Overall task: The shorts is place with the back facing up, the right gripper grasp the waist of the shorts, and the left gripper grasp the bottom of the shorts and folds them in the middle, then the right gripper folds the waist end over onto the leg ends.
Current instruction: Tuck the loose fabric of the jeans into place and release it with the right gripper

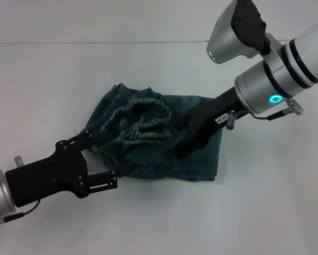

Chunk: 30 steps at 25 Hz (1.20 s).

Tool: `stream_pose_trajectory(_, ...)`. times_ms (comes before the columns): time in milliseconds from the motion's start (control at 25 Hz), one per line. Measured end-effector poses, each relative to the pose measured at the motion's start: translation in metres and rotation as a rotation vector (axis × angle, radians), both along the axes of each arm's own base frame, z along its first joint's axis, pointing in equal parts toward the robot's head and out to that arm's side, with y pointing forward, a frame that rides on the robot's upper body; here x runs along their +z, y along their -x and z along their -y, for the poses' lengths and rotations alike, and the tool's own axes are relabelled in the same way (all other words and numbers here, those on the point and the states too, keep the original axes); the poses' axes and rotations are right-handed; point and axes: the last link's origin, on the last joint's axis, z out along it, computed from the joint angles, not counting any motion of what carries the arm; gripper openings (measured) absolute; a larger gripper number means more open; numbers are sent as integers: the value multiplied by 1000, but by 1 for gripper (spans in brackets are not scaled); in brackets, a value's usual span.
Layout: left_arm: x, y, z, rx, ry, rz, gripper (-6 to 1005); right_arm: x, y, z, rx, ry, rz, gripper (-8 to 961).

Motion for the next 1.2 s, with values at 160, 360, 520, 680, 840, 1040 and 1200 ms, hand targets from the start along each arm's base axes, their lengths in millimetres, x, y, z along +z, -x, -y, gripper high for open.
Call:
stream_pose_trajectory(160, 0, 1, 1, -1, 1, -2, 884, -2, 2, -5, 60, -29, -3, 879)
stream_pose_trajectory(360, 0, 0, 0, -3, 2, -2, 897, -13, -1, -8, 85, -30, 3, 879)
stream_pose_trajectory(520, -2, -2, -1, -6, 7, -1, 898, -18, -4, -13, 116, -52, 9, 879)
stream_pose_trajectory(680, -3, -2, -1, -2, 7, 0, 899, -22, -8, -20, 155, -96, 12, 880)
stream_pose_trajectory(840, -3, -2, -2, 4, 8, 7, 899, -25, -9, -25, 199, -141, -20, 880)
stream_pose_trajectory(1040, -5, -5, -5, 4, 12, 19, 898, -33, -9, -37, 268, -211, -19, 880)
stream_pose_trajectory(1200, -6, -7, -7, 2, 15, 25, 899, -38, -2, -44, 329, -241, -28, 880)
